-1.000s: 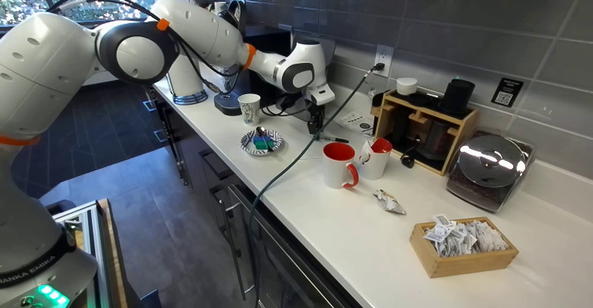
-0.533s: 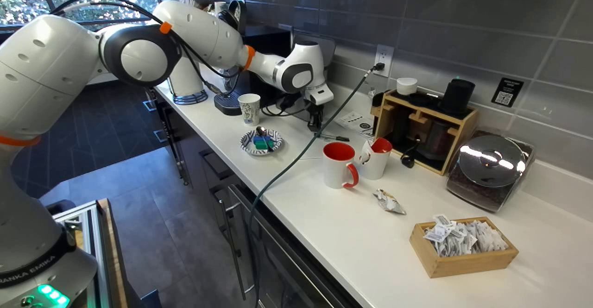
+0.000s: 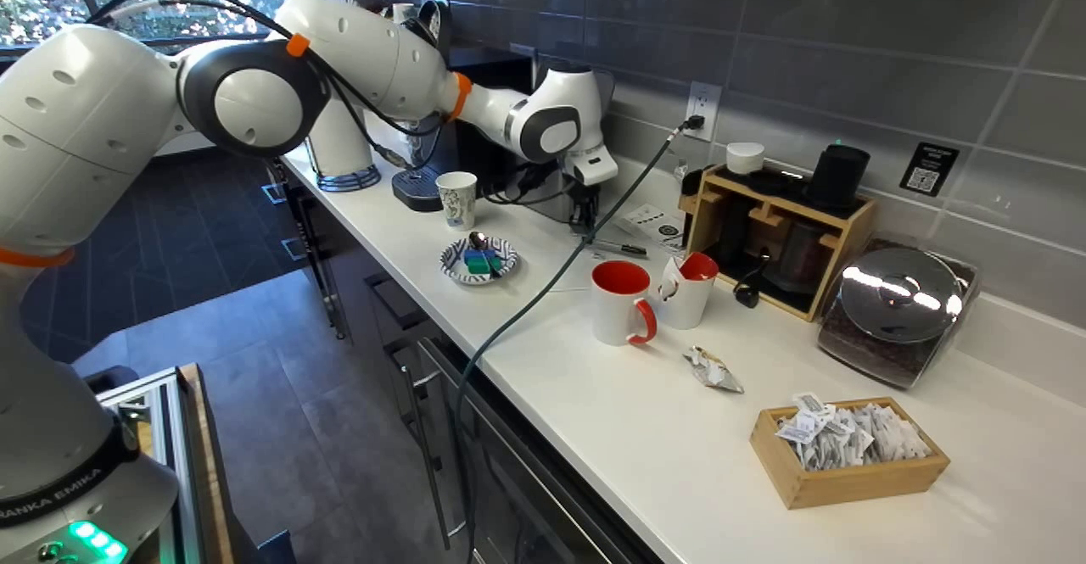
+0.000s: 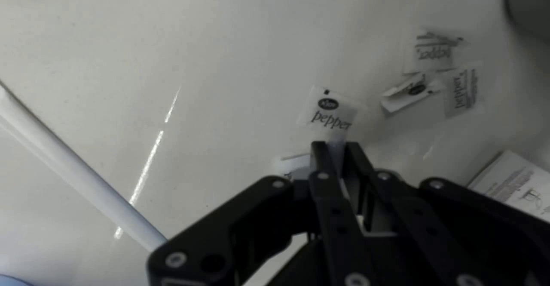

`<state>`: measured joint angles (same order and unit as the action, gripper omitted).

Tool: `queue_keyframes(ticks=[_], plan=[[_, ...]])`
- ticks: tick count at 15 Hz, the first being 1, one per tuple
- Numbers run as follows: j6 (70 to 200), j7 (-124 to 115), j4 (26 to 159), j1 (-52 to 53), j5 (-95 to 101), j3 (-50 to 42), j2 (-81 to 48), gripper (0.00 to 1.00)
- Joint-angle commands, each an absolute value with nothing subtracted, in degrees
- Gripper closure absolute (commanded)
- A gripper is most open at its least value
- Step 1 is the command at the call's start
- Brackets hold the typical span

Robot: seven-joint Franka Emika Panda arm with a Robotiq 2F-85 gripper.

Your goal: Put the spoon inside the cup

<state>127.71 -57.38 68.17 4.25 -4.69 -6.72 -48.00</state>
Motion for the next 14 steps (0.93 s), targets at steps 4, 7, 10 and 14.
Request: queue_keyframes(ticks=[4, 7, 10, 14], plan=[[113.7, -43.4, 72.6, -4.2, -16.9, 1.6, -37.1, 0.97], [107.2, -37.2, 74.5, -7.1, -23.4, 3.0, -33.8, 0.97], [102.6, -32.3, 75.8, -7.8, -29.8, 4.1, -32.9, 0.97], [96.3, -26.1, 79.8, -8.9, -38.5, 5.1, -30.6, 0.97]])
